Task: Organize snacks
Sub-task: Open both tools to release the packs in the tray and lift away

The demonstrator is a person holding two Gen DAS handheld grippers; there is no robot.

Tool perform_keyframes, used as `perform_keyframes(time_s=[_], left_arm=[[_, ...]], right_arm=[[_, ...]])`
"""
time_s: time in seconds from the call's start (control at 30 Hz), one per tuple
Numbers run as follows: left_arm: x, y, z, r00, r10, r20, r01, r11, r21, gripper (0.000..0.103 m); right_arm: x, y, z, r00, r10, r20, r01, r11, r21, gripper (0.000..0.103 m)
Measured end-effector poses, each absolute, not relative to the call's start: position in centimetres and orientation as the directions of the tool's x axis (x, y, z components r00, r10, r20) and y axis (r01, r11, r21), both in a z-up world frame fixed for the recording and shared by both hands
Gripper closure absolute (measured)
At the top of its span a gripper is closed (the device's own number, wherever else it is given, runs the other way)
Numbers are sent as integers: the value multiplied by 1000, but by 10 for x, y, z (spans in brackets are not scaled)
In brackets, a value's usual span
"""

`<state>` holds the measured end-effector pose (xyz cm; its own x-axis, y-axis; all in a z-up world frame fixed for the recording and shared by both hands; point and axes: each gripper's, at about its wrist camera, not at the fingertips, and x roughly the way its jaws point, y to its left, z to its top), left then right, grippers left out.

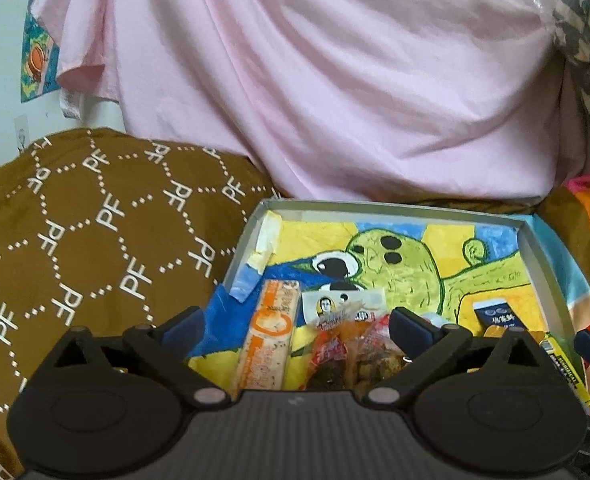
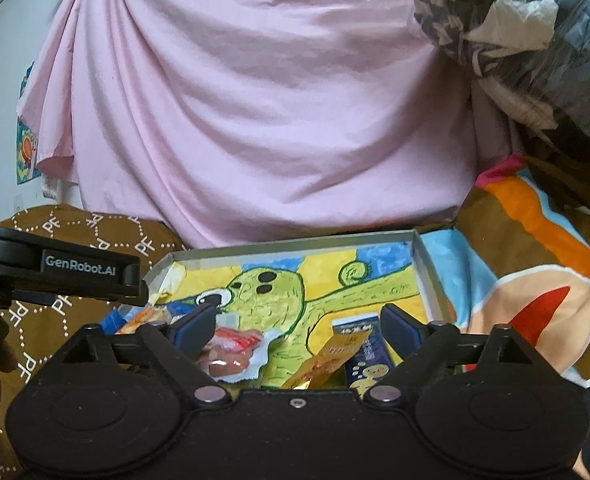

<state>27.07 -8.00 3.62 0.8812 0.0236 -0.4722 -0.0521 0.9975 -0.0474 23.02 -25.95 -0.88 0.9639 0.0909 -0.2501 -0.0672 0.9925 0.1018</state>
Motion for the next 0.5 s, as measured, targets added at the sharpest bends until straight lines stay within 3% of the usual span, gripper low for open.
perform_keyframes(time_s=[0.5], left_arm=[[239, -68, 62, 916, 49, -399, -87, 993, -79, 0]], right_arm=[[207, -266, 24, 973, 74, -218, -48, 991, 123, 1]])
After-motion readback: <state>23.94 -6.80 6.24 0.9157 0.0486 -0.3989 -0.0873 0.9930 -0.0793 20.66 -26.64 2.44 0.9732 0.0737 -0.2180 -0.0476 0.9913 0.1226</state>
